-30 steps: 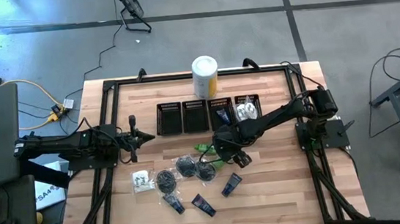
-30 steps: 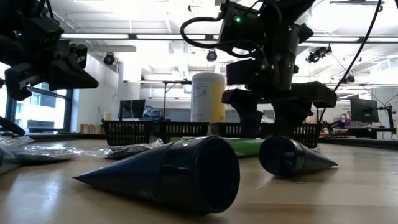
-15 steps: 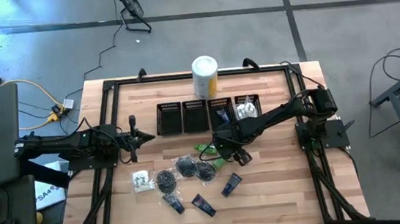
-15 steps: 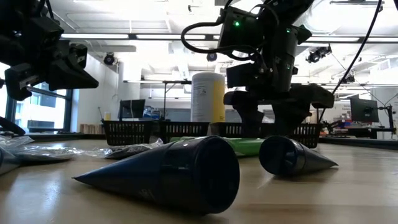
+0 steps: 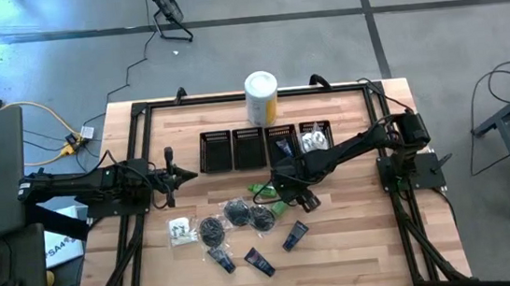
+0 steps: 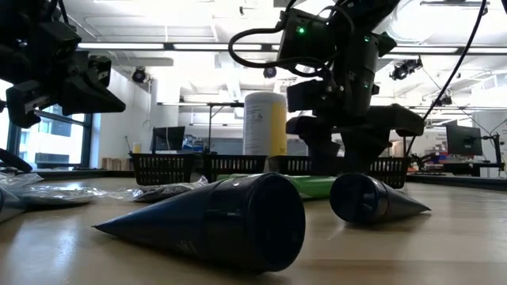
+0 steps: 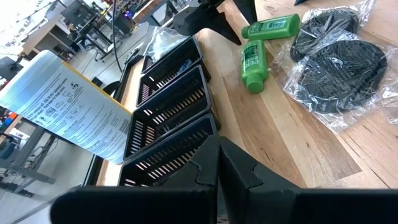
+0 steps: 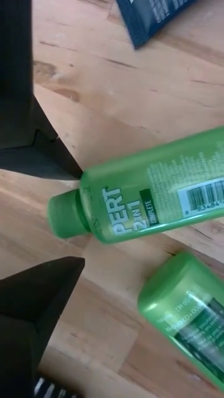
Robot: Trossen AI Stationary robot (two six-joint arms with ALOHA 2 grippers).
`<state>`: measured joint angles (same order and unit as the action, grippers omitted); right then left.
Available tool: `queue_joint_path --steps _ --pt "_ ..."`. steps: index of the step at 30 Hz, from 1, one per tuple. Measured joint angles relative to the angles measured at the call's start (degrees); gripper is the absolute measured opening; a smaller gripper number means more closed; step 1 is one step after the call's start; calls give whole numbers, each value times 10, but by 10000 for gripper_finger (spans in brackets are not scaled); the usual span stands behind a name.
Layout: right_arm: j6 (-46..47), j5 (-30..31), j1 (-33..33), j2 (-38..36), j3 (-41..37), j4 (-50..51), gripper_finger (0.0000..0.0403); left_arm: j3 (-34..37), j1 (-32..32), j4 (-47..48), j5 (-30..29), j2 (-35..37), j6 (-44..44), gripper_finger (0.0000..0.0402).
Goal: Pick & Place Travel size toiletries
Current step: Put the right shampoo into the middle left black bin
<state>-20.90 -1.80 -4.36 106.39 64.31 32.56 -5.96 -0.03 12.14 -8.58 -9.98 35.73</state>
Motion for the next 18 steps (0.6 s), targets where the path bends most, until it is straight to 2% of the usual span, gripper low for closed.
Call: queue_joint_path --steps 5,18 --pt "2 0 -1 0 0 0 193 0 0 0 0 0 0 1" --pt "18 2 -1 0 0 -2 124 0 0 0 0 0 0 1"
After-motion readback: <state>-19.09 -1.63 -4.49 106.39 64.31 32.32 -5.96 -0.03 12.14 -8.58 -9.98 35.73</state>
